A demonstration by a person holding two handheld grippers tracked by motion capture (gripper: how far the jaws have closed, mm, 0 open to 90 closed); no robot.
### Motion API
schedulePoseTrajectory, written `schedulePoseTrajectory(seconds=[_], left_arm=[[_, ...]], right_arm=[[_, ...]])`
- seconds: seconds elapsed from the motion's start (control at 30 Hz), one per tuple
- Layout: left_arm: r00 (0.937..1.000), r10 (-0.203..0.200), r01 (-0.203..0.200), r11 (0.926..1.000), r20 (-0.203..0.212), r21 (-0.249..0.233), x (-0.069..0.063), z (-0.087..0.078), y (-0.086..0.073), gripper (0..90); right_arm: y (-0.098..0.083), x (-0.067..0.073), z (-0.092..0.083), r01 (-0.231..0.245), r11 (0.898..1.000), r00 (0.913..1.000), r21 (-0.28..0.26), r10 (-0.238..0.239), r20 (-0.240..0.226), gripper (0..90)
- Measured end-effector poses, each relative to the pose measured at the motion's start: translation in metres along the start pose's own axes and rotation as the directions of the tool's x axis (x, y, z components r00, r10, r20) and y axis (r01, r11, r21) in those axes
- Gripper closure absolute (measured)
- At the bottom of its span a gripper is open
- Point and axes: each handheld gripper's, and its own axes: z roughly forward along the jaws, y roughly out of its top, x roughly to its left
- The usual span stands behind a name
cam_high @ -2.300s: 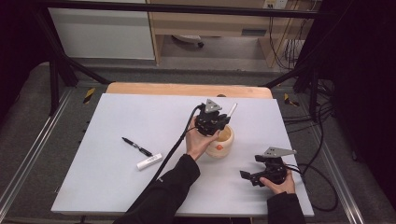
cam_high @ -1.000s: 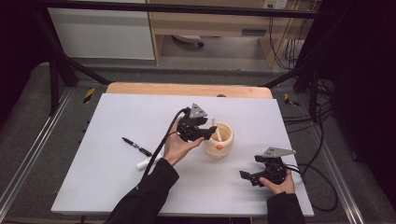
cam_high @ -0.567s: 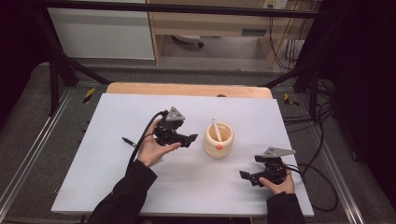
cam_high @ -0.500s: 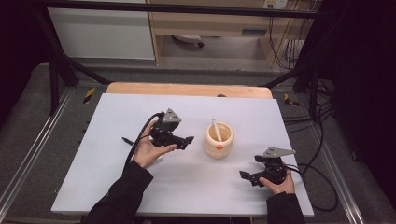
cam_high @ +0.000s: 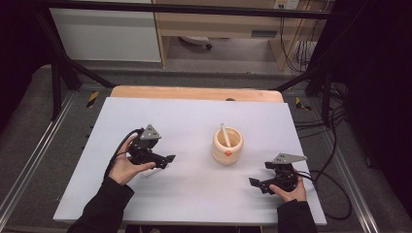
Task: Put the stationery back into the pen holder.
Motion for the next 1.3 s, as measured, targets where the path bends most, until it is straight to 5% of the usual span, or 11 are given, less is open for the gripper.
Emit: schedulePoseTrajectory(seconds=[0.3,0.6,1.0,1.3], left_arm=[[0.9998,-0.016,0.015,0.9997,0.009,0.021,0.014,-0.012,-0.031,8.9],[0.9991,0.019,-0.022,0.9974,0.038,0.069,0.017,-0.011,-0.050,9.2],[0.9936,0.082,-0.093,0.9840,0.079,0.152,0.017,-0.004,-0.060,15.3],[0.9937,0.066,-0.082,0.9780,0.091,0.192,0.024,-0.005,-0.061,24.9]], right_arm=[[0.000,0.000,0.001,-0.002,1.000,1.0000,0.006,0.002,0.003,0.5],[0.000,0.000,0.001,-0.005,1.000,1.0000,0.007,0.005,0.004,0.5],[-0.001,0.000,0.001,0.000,1.000,1.0000,0.013,0.000,0.006,0.5],[-0.001,0.000,0.001,0.004,1.000,1.0000,0.013,-0.004,0.006,0.5]])
